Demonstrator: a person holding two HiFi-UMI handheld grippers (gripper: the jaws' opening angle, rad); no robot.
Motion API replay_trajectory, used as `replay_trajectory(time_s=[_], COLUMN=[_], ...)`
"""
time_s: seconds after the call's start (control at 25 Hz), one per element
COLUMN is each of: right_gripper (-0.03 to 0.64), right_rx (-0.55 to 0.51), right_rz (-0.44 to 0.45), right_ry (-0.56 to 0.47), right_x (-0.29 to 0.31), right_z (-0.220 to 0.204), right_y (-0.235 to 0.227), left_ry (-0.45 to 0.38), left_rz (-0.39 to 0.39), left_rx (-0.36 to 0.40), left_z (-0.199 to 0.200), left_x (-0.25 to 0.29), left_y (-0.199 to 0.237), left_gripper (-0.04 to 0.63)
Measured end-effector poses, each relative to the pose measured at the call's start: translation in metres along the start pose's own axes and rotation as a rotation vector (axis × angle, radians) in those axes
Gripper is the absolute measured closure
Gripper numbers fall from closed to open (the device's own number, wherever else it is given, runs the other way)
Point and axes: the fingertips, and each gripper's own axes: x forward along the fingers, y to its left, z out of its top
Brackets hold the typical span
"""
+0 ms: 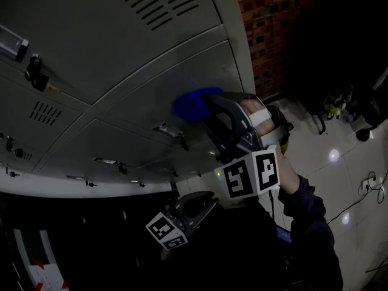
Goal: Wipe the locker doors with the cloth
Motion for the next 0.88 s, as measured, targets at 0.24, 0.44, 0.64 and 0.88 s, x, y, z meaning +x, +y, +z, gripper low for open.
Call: replay_trajectory(time_s=[0.24, 0.44, 0.64, 0.88], right_gripper=[0.486, 0.485, 0.485, 0.483], right_rx=[0.011, 0.018, -0.019, 0.0], right_rz=[0.081, 0.156, 0.208, 0.304], right_ry=[0.065, 0.118, 0.19, 0.26], right_x=[0.008, 0.016, 0.022, 0.03], right_z=[-0.035, -0.071, -0.117, -0.167], right_y=[0.041, 0.085, 0.133, 0.187], left_ry=[-0.002, -0.005, -0.008, -0.015], left_rz=[-0.006, 0.002, 0.018, 0.037], left_rx=[-0.012, -0.024, -0.037, -0.051], left_z=[-0.003, -0.005, -0.008, -0.013], left_x=[0.004, 0.003, 0.0, -0.004], left_y=[-0.001, 0.0, 0.0, 0.0], left_gripper=[0.523, 0.523, 0.523, 0.523])
